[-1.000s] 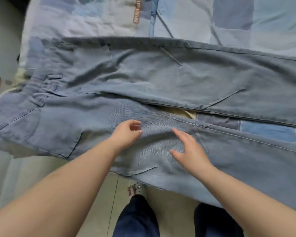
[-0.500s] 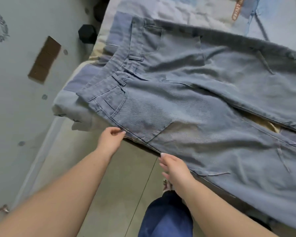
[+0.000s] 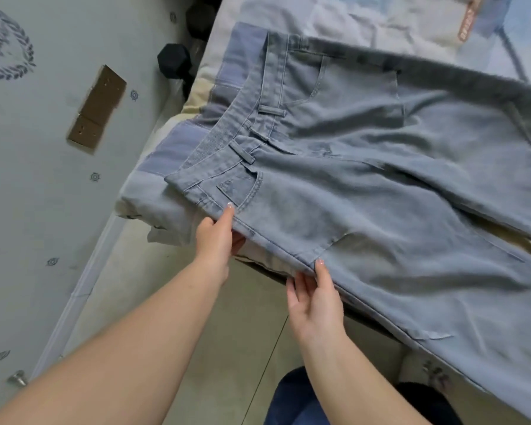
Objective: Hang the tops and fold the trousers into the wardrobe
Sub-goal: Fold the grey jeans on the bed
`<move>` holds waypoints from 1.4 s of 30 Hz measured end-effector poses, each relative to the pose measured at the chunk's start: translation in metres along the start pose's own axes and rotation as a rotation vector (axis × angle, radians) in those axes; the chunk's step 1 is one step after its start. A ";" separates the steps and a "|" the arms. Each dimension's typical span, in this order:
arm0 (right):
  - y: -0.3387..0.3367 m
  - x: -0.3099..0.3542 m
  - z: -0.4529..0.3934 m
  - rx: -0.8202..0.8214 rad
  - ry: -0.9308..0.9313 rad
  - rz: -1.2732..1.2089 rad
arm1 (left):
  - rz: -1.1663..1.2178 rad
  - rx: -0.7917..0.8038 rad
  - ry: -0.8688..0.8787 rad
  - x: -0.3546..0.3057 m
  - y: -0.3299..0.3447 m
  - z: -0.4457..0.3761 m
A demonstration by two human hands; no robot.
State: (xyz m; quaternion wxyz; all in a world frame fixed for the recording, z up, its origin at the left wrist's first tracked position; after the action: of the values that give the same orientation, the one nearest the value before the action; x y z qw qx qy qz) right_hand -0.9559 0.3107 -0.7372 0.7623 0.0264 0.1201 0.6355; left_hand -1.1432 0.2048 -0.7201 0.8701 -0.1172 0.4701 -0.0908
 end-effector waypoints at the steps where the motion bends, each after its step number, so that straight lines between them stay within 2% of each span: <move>1: 0.004 0.009 0.009 0.005 -0.018 0.019 | 0.011 -0.026 -0.003 -0.007 0.002 0.000; 5: 0.023 0.055 0.047 0.017 -0.169 0.191 | -0.005 -0.203 -0.015 -0.034 0.005 0.002; 9: 0.056 0.107 0.082 0.040 -0.325 0.333 | -0.033 -0.328 0.096 -0.085 0.021 0.027; 13: 0.092 0.161 0.103 0.042 -0.419 0.396 | 0.030 -0.251 0.225 -0.138 0.061 0.031; 19: 0.150 0.242 0.102 0.017 -0.585 0.526 | 0.069 -0.078 0.290 -0.186 0.136 -0.005; 24: 0.192 0.296 0.073 -0.026 -0.688 0.581 | 0.033 0.116 0.318 -0.206 0.202 -0.055; 35: 0.281 0.377 0.002 -0.123 -0.910 0.779 | -0.088 0.265 0.356 -0.204 0.288 -0.156; 38: 0.296 0.388 -0.017 -0.096 -0.873 0.847 | -0.107 0.272 0.384 -0.200 0.299 -0.171; 42: 0.309 0.379 -0.052 -0.086 -0.773 1.217 | -0.255 0.405 0.448 -0.198 0.326 -0.172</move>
State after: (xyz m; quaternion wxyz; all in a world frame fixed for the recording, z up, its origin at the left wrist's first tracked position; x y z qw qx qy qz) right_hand -1.2026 0.7334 -0.7848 0.2616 0.2816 -0.2191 0.8968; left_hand -1.3788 0.5492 -0.7481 0.7321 0.0229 0.6039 -0.3143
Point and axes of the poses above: each hand's wrist, its own z-axis away from the middle knuckle, its own y-axis out of the palm, x = y × z, the point moved 10 cm from there along -z, towards the middle knuckle, and after that the axes turned 13 degrees about y, right-handed, at the moved point
